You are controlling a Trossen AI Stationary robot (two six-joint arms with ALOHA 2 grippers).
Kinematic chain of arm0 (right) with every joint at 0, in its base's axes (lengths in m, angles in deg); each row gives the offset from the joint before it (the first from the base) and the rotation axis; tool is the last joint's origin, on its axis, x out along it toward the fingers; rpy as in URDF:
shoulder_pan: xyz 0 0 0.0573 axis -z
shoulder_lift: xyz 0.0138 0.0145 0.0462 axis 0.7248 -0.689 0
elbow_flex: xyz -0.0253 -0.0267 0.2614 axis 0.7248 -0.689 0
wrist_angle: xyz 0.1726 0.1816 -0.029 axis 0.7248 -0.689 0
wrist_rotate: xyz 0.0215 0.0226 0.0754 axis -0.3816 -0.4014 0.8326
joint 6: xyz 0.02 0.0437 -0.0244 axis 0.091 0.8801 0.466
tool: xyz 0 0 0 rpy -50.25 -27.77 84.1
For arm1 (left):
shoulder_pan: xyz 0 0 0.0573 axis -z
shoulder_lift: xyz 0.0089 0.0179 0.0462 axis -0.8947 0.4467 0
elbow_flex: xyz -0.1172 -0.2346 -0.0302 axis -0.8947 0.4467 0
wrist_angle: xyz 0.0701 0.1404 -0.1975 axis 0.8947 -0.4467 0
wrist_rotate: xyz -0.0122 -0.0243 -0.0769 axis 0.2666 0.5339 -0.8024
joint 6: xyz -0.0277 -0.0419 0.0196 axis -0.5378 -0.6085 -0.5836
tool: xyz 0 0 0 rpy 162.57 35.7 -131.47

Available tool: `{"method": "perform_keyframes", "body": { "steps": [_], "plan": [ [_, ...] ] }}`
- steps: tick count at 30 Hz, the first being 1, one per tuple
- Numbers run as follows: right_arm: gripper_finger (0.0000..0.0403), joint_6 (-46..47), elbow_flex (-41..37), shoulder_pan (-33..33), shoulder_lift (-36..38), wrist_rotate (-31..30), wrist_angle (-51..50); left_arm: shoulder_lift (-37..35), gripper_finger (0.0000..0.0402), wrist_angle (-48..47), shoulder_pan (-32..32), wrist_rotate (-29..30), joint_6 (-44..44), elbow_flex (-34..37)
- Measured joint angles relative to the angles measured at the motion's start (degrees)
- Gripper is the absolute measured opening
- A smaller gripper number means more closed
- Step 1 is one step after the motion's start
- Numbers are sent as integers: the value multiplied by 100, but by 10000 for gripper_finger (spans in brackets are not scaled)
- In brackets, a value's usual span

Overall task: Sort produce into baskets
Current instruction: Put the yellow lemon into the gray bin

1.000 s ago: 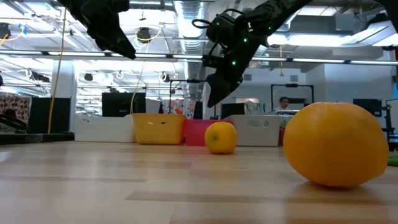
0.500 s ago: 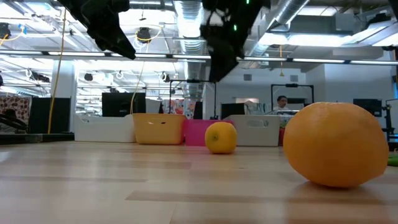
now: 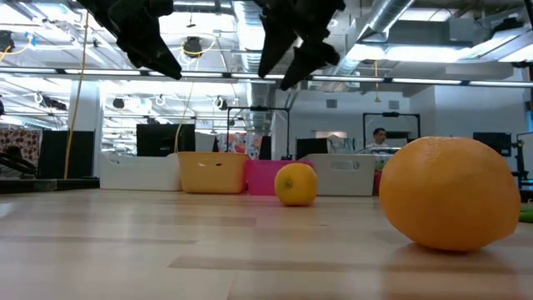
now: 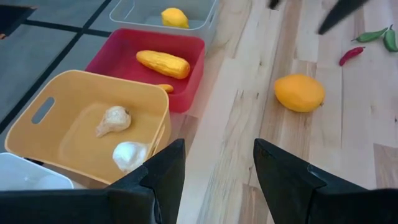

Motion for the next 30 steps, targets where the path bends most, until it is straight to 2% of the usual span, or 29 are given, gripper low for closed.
{"method": "perform_keyframes", "body": {
  "steps": [4,9,22,30],
  "plan": [
    [296,1677,0,-187,0,-5,-227,0,178,0,0,0,2,0],
    [296,2869,0,-364,-241,-23,-805,0,178,-4,0,0,8,0],
    [296,4847,-2,-611,-1021,-3,-1128,-2,178,-143,0,-84,243,0],
    [296,5352,3,-613,-1316,-35,-852,-2,178,-239,2,-145,247,0]
  ]
}}
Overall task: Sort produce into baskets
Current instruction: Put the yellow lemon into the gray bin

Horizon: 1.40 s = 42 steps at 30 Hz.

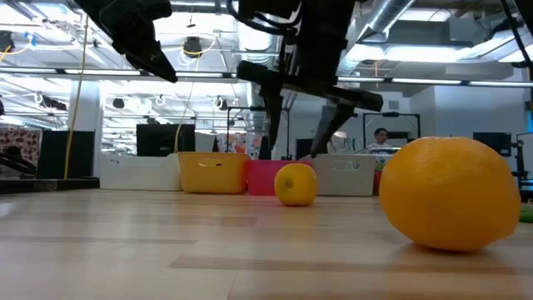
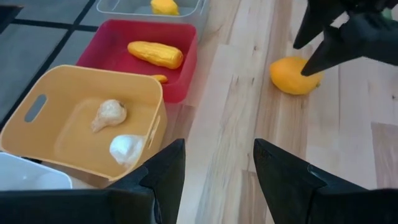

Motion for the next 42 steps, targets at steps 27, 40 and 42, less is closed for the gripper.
{"method": "perform_keyframes", "body": {
  "steps": [27,40,42],
  "plan": [
    [292,896,-6,-114,-505,-13,-79,2,178,-96,4,-60,120,2],
    [252,487,-6,-114,-503,-9,-88,2,178,-146,4,-60,103,2],
    [251,384,-6,-101,-503,-9,-90,2,178,-146,4,-62,103,2]
  ]
}}
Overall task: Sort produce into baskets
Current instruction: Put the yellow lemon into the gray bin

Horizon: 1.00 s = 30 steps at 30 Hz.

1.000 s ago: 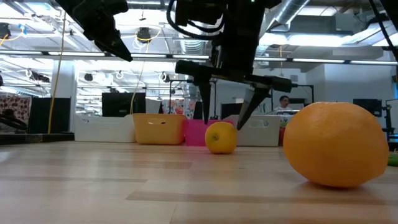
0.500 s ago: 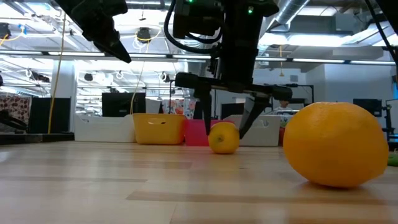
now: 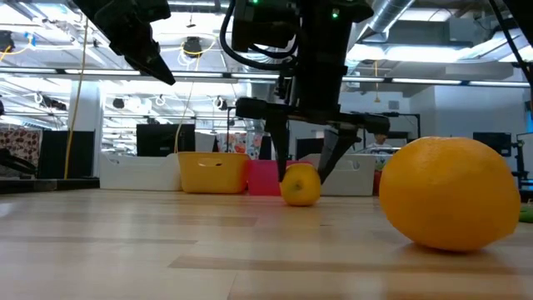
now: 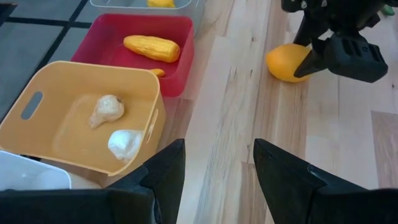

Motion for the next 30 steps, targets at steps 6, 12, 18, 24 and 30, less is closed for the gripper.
{"method": "perform_keyframes", "body": {
  "steps": [6,12,18,24,30],
  "plan": [
    [250,-478,-4,140,184,67,-110,0,178,5,0,-1,0,0],
    [250,-1275,0,500,720,-4,-838,-2,178,-5,0,3,0,2],
    [250,-2544,0,1122,1252,-519,-1322,-2,178,-9,2,4,0,2],
    [250,-3925,0,1917,1493,-621,-1329,-2,178,-9,2,7,0,2],
    [250,-4775,0,2587,1508,-610,-1334,-2,178,-9,2,11,0,2]
  ]
}}
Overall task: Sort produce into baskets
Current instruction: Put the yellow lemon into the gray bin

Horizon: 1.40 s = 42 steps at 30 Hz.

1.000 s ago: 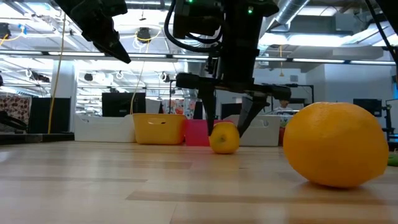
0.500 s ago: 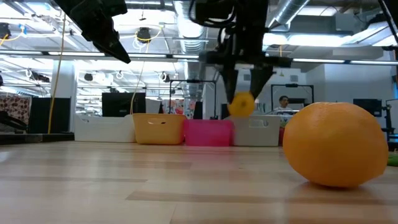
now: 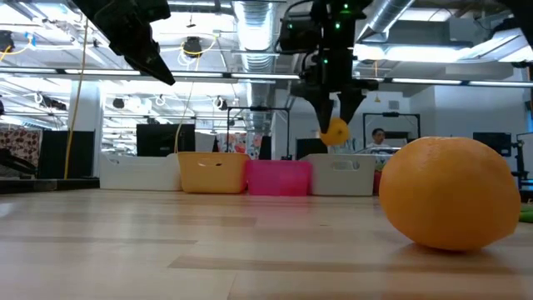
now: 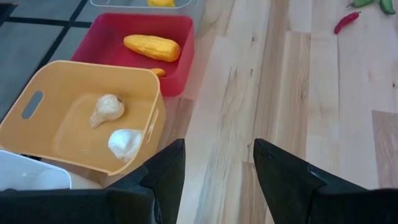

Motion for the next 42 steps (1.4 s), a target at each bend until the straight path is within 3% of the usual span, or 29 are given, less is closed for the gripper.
{"method": "perform_keyframes", "body": {
  "steps": [10,26,30,33,42],
  "plan": [
    [254,33,0,529,0,33,-174,0,178,-1,0,9,39,0],
    [328,42,0,604,-2,47,-174,0,178,-2,0,9,41,0],
    [333,44,0,576,-2,684,-235,0,178,-2,0,9,41,0],
    [332,46,0,405,-2,1117,-305,0,178,-4,0,9,37,0],
    [330,-572,0,-895,-4,1178,-355,0,178,-4,2,9,31,0]
  ]
}}
